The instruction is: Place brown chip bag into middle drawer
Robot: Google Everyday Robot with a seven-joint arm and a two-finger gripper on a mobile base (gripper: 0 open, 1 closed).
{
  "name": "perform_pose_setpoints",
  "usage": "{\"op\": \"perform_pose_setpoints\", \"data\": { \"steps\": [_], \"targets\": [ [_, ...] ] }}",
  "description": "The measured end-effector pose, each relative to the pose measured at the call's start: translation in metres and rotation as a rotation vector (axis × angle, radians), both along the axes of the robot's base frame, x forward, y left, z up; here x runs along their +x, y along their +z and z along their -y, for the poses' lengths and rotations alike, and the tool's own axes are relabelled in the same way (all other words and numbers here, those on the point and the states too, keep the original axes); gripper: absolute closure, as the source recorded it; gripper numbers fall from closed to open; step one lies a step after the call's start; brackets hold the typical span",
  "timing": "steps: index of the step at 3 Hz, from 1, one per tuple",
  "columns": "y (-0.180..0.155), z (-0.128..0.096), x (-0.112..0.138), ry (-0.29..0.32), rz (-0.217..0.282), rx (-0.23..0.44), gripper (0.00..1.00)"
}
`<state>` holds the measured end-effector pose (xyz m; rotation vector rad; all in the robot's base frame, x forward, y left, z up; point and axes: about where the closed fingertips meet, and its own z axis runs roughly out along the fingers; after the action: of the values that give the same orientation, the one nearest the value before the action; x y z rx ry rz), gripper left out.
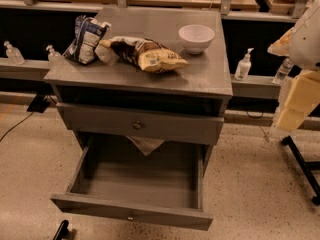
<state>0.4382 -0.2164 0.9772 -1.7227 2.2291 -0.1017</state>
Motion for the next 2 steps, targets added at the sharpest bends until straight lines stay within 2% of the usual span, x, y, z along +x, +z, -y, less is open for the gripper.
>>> {"op": "perform_pose_setpoints", "data": {
  "steps": [1, 2],
  "targets": [
    [0.0, 0.0, 0.0, 0.0, 0.0, 0.0, 0.0],
    [0.019, -0.012, 0.04, 0.043, 0.071, -0.05, 0.0]
  ]
}}
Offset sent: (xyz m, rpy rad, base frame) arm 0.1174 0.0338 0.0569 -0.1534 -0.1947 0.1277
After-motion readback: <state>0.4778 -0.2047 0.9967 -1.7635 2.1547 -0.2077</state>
